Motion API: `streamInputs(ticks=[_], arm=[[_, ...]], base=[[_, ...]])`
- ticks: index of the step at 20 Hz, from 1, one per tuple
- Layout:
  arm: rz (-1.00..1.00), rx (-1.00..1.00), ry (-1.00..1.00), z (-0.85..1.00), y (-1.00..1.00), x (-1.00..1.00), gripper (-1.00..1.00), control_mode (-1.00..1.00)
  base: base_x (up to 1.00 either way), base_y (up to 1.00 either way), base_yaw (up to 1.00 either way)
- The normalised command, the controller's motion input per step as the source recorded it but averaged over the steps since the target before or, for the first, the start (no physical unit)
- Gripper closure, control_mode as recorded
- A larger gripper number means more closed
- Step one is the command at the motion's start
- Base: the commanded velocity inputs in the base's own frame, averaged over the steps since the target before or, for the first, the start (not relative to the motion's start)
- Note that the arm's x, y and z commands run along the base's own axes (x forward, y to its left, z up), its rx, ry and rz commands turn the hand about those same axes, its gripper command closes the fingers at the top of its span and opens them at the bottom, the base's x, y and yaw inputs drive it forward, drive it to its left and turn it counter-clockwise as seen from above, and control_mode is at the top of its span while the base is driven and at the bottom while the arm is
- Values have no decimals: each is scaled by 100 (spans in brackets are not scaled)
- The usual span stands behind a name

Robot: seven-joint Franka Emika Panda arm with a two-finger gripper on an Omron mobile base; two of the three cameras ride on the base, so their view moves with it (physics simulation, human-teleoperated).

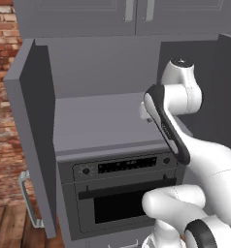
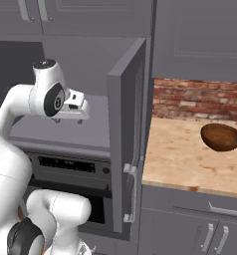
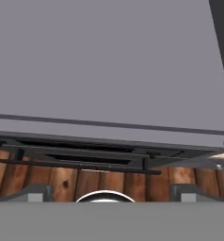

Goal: Pick up the bowls on the counter and stack them on top of one another in the open cabinet. Place the smaller bowl on top of the larger bowl.

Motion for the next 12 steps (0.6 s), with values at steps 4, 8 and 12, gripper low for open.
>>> streamInputs(ticks=[4,8,12], arm=[[-2,-2,-6,19,0,-35,-100,-100],[-1,0,-4,21,0,-36,-100,-100],[0,0,-2,21,0,-34,-100,-100]], base=[[0,0,0],[0,0,0],[0,0,0]])
